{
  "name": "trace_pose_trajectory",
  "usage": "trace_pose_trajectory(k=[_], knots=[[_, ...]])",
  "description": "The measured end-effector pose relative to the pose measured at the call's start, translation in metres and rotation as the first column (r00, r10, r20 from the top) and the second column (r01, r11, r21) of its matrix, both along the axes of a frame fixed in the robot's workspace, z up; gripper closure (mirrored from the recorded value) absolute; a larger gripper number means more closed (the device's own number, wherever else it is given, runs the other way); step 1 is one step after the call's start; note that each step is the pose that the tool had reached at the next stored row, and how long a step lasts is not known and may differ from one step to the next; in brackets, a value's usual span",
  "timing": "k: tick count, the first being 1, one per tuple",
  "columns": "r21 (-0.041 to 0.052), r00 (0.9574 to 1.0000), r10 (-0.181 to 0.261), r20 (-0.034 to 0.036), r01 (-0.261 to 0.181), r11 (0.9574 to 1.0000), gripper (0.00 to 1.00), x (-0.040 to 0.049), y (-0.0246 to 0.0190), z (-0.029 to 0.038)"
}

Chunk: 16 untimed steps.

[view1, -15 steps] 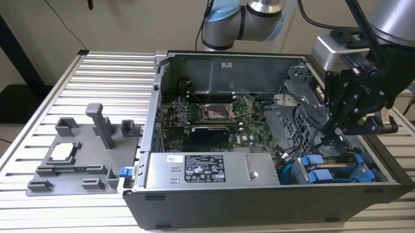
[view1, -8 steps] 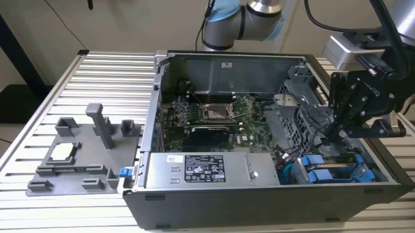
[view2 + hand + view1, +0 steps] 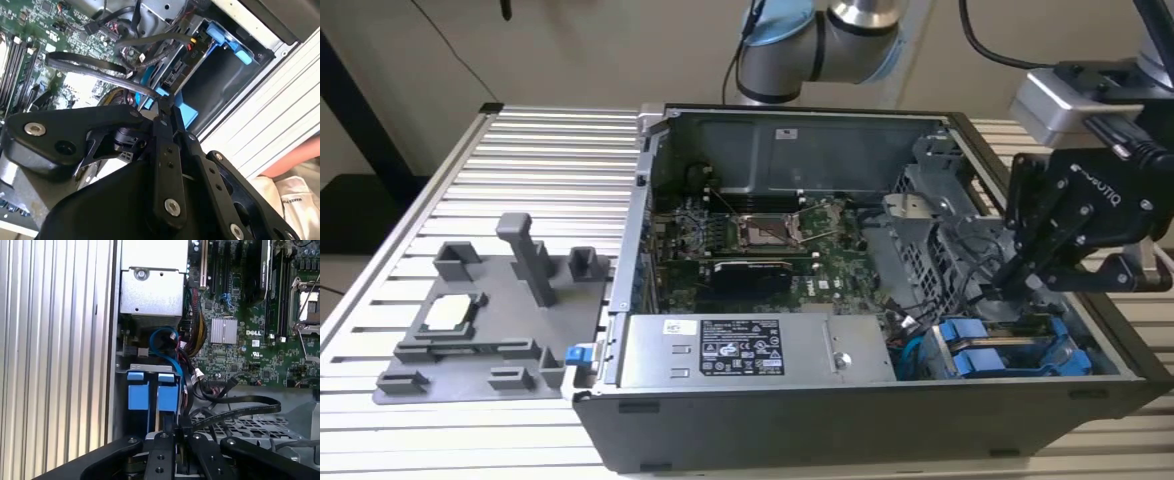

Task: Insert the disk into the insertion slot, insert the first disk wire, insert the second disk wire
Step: 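Insert the second disk wire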

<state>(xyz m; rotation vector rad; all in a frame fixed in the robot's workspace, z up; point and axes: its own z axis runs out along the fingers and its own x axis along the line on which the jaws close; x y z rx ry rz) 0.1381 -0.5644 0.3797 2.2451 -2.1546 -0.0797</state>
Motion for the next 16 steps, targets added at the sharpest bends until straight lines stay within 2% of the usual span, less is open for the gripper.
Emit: trace_pose_trajectory(k=[1,3,5,7,16], knots=[[0.0078,1.0,0.0,-0.0001,0.0,1.0,0.84,0.0006,-0.0005,-0.0001],[0.0354,1.0,0.0,-0.0002,0.0,0.9994,0.84,0.0009,-0.0014,-0.0002],[0.059,1.0,0.0,-0.0001,0.0,0.9983,0.84,0.0011,-0.0027,-0.0005],[0.0746,1.0,-0.001,-0.0001,0.001,0.9972,0.84,0.0012,-0.0044,-0.0007],[0.1053,1.0,-0.001,-0.0002,0.001,0.9944,0.84,0.0023,-0.0216,-0.0019]])
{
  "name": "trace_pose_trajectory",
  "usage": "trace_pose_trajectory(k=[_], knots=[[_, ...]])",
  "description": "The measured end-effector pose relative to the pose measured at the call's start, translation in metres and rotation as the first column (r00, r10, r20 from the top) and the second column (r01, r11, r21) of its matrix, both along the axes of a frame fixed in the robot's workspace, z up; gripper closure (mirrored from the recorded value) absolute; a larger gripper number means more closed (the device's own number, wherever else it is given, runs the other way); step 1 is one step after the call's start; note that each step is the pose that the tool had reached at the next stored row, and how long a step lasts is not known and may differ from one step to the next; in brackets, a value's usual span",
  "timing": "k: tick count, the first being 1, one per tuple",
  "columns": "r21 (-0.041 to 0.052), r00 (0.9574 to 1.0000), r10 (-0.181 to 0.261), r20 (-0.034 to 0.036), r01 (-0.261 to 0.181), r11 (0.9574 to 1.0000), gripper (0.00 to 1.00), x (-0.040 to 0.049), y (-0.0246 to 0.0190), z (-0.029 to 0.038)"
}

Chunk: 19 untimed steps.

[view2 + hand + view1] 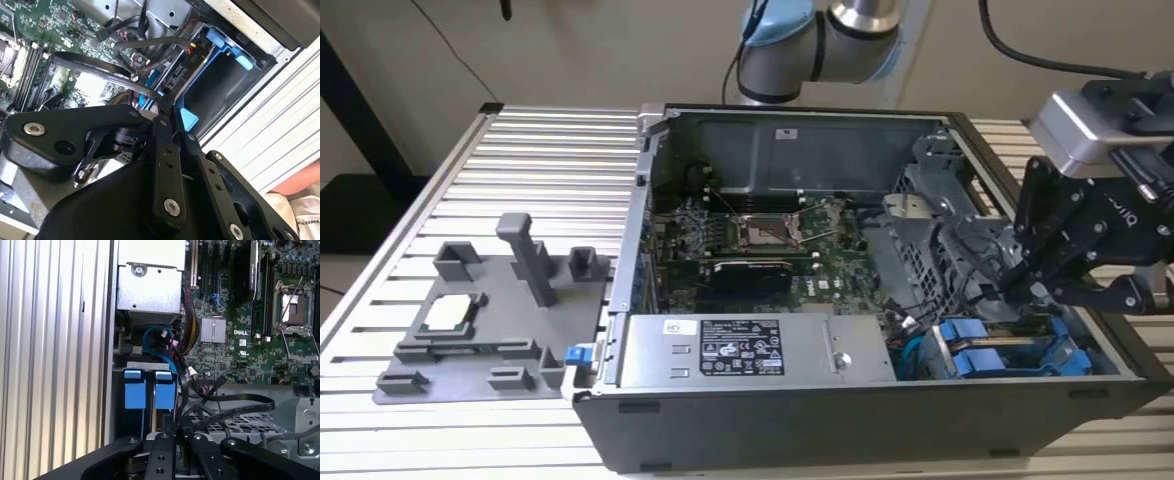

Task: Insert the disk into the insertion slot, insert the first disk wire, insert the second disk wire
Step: 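Insert the second disk wire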

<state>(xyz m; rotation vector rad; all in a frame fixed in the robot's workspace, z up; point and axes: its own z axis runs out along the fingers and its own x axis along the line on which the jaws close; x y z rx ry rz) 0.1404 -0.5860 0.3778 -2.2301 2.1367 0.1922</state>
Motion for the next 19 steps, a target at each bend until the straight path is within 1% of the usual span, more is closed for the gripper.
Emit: trace_pose_trajectory(k=[1,2,3,7,8,10,12,15,19], knots=[[0.0045,1.0,0.0,0.0,0.0,1.0,0.84,0.0003,-0.0018,-0.0003],[0.0091,1.0,0.0,0.0,0.0,1.0,0.84,0.0005,-0.0024,-0.0006],[0.0114,1.0,0.0,0.0,0.0,0.9999,0.84,0.0005,-0.0025,-0.0004],[0.013,1.0,0.0,0.0,0.0,0.9999,0.84,0.0005,-0.0025,-0.0007],[0.0179,1.0,0.0,0.0001,0.0,0.9998,0.84,0.0005,-0.0026,-0.0011],[0.0339,1.0,0.0,0.0004,0.0,0.9994,0.84,0.0005,-0.0027,-0.0024],[0.0431,1.0,0.0,0.0009,0.0,0.9991,0.84,0.0005,-0.0031,-0.0049],[0.0482,1.0,0.0,0.0036,0.0,0.9988,0.84,0.0006,-0.0039,-0.0092],[0.0556,1.0,0.0,0.004,0.0,0.9985,0.84,0.0031,-0.005,-0.0128]])
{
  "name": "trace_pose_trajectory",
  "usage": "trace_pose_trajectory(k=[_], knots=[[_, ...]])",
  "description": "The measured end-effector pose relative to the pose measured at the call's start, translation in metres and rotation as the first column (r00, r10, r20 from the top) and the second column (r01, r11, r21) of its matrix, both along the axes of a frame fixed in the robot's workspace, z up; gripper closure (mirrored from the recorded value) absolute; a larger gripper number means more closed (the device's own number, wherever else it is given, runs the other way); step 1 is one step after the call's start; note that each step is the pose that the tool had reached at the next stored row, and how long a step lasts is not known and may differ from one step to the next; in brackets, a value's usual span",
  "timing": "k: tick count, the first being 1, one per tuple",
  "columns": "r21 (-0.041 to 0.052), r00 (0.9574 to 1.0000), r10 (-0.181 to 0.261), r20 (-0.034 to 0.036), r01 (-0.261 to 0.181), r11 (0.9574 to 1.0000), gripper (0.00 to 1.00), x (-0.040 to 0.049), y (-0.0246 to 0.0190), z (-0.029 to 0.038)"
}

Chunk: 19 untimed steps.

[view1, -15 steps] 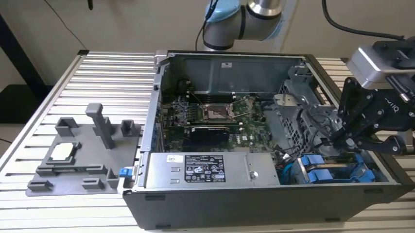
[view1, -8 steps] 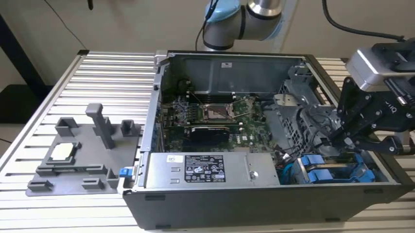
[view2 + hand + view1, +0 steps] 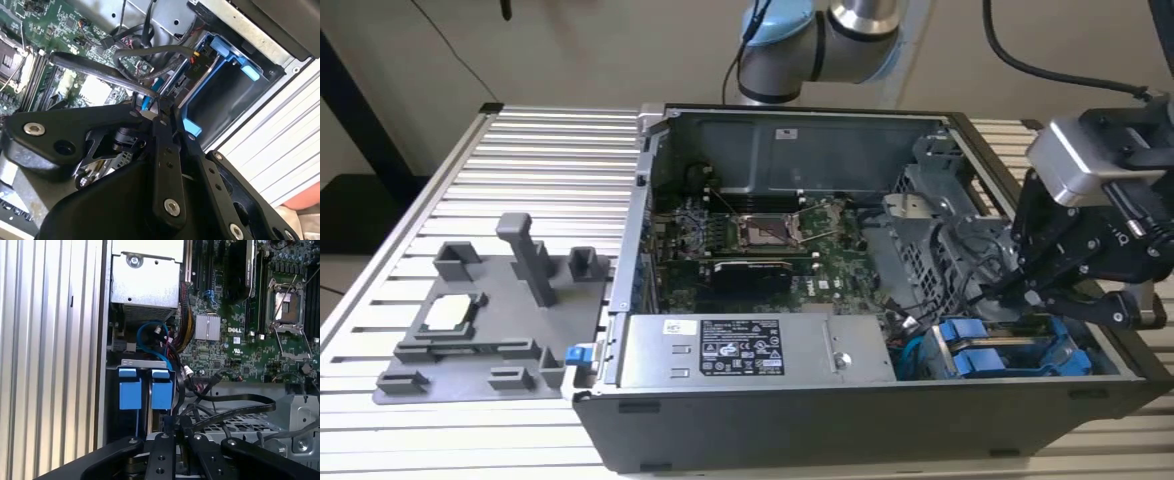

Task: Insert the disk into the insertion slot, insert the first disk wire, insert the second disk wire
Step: 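Insert the second disk wire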

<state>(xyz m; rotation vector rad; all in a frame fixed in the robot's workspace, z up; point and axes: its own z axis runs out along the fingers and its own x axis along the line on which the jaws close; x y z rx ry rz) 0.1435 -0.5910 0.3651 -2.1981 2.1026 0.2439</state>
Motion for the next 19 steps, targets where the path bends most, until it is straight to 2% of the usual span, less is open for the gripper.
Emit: trace_pose_trajectory(k=[9,16,19], knots=[[0.0094,1.0,0.0,0.0008,0.0,1.0,0.84,0.0049,-0.0032,-0.0091],[0.01,1.0,0.0,0.001,0.0,1.0,0.84,0.0058,-0.0037,-0.011],[0.0101,1.0,0.0,0.0042,0.0,0.9999,0.84,0.0059,-0.0037,-0.0134]])
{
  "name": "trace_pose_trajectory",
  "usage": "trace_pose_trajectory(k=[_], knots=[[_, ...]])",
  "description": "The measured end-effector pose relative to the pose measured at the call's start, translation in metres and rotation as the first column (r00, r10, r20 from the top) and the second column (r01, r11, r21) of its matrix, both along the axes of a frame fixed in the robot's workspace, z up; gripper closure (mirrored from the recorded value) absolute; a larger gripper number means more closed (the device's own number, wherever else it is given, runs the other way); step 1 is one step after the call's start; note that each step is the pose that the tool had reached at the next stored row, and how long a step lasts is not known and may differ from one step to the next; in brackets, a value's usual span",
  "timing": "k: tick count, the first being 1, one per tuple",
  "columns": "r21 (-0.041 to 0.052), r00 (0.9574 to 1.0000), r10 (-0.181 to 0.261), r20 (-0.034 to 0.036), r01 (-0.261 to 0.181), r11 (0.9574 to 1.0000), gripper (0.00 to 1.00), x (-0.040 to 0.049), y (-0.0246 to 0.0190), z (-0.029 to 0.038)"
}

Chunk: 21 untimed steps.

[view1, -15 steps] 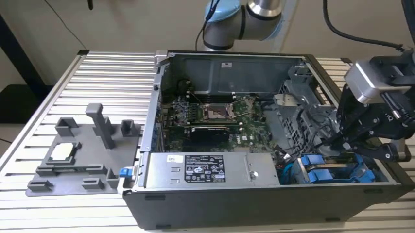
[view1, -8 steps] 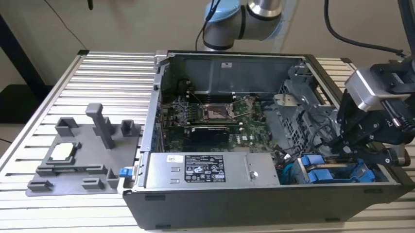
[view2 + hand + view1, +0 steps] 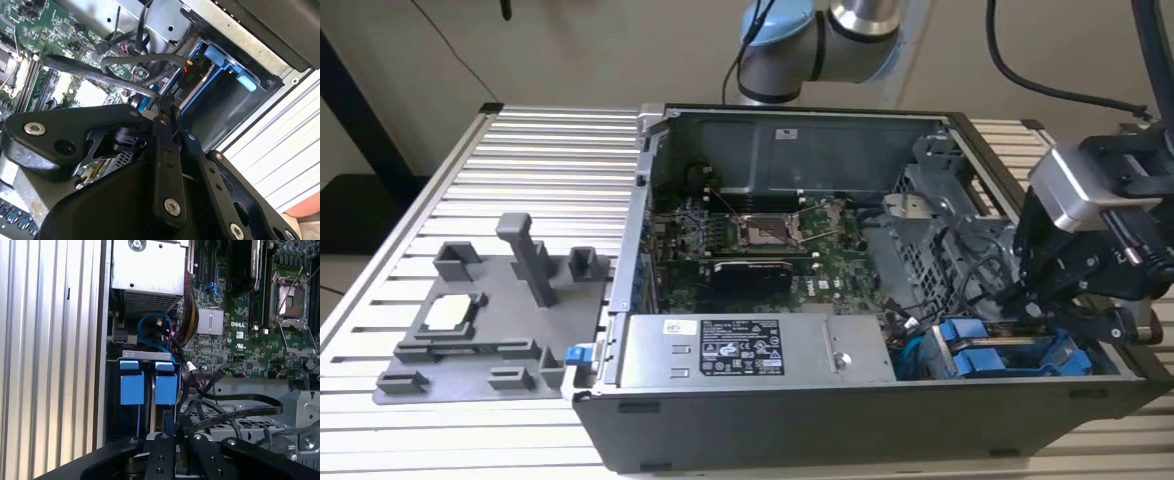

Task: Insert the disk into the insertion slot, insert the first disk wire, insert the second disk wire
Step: 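Insert the second disk wire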

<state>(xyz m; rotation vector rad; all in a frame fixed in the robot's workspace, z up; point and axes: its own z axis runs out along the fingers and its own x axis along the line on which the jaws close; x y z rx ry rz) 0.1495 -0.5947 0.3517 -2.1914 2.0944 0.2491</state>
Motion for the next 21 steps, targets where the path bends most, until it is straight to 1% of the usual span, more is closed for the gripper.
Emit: trace_pose_trajectory(k=[6,11,21], knots=[[-0.0001,1.0,-0.002,0.0038,0.002,1.0,0.84,0.0007,-0.0004,-0.0053],[-0.0002,0.9997,-0.023,0.004,0.023,0.9997,0.84,0.0023,-0.0005,-0.0088],[-0.0003,0.9991,-0.041,0.0041,0.041,0.9991,0.84,0.0033,-0.0005,-0.0126]])
